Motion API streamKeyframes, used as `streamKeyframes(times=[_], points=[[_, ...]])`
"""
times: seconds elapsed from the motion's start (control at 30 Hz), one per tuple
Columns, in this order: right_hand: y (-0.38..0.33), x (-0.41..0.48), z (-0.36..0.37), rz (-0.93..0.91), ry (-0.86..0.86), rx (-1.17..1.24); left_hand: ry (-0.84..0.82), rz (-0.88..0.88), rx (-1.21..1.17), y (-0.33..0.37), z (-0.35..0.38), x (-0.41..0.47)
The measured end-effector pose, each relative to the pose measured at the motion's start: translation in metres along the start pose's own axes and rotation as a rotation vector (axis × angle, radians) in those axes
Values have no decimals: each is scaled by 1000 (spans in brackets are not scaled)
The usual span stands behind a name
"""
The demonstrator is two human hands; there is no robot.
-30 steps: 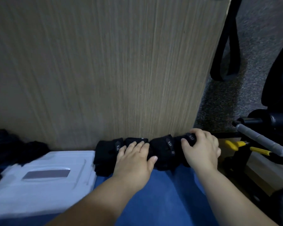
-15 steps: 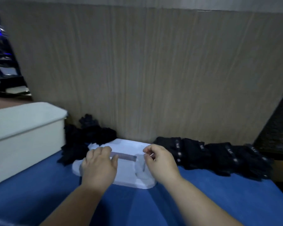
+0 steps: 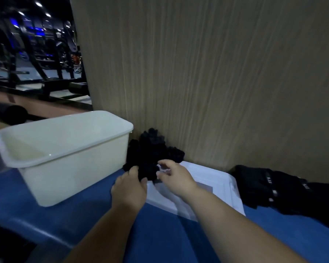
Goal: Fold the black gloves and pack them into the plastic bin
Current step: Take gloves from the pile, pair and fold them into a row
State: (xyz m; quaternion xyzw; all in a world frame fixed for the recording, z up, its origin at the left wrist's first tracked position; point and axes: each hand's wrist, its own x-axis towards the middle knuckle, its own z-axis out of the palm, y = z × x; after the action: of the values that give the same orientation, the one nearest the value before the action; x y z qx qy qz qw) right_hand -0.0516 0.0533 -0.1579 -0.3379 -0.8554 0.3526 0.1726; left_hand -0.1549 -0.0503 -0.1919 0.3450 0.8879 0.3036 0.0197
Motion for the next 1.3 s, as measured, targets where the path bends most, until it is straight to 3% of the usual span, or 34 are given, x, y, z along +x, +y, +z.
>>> streamKeyframes(times=[0.2,0.43,0.7,0.87,1.0,1.2,1.3], points=[[-9,10,8,54,-12,96,9,72,-133,3,-3,3],[12,-27,-24,110,20,183,-133,187,-398,31,-1,-18],[59,-116,-83,226,156,236,-227,427,-217,103,14,-67],[96,-174,-115,262,291,199,-410,472,-335,149,39,-104],[122,-211,-134,274,431,320,-525,540,-356,175,61,-130],[143,-242,-154,271,443,348,-729,568,-414,198,78,-154],[151,-244,-162,272,477,368,-746,596,-454,202,84,-161]])
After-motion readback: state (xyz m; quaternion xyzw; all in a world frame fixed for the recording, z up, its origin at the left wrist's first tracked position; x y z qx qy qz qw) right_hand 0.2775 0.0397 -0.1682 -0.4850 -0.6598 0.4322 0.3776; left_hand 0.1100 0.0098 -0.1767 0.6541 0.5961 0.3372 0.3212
